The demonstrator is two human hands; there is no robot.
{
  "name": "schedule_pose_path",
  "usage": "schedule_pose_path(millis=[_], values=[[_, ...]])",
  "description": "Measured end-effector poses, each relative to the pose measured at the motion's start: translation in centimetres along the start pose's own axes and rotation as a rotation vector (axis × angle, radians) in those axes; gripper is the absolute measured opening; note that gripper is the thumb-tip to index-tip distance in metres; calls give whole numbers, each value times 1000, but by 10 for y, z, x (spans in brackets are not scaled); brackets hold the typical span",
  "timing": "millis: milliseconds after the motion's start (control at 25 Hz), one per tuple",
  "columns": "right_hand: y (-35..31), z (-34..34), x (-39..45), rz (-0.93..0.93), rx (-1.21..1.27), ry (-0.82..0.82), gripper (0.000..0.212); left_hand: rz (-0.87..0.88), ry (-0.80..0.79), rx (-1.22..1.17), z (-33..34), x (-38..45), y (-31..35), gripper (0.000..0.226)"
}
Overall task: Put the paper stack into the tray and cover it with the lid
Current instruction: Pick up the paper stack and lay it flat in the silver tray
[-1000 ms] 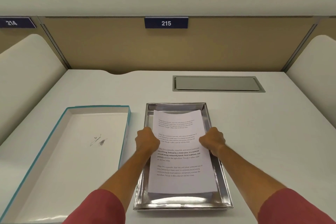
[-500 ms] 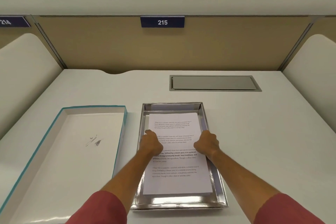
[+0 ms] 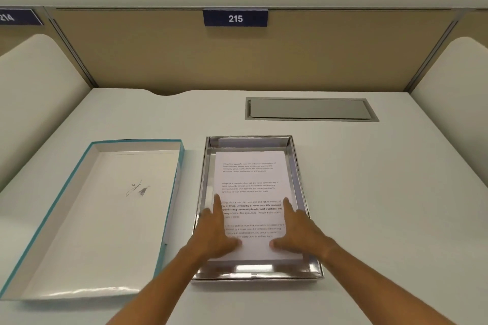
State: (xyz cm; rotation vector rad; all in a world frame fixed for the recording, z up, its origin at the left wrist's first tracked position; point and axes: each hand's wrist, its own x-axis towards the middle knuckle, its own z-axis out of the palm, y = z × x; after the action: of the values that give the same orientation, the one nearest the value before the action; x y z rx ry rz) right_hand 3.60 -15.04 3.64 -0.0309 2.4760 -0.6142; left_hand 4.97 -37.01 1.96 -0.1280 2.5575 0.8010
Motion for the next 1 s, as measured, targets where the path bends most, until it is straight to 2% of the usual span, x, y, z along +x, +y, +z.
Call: schedule_pose_path(millis=[120,320,440,800,920,1000], values=[[8,15,-18,-38,-102,-51,130,7,-38,134,18,-22,-11,141],[10,27,-27,-111,-274,57,120,42,59,244,27,-29,-12,132],[10,29,-30,-119,-275,99,118,53,103,291,29,-28,-13,127],[7,27,-34,-113,-229,121,110,35,127,280,30,-29,-14,121],[5,26,-33,-85,-214,44,112,6,46,252,27,-28,-11,127],[5,18,-26,-37,-88,-27,115,-56,-36,84,14,-22,-7,133]])
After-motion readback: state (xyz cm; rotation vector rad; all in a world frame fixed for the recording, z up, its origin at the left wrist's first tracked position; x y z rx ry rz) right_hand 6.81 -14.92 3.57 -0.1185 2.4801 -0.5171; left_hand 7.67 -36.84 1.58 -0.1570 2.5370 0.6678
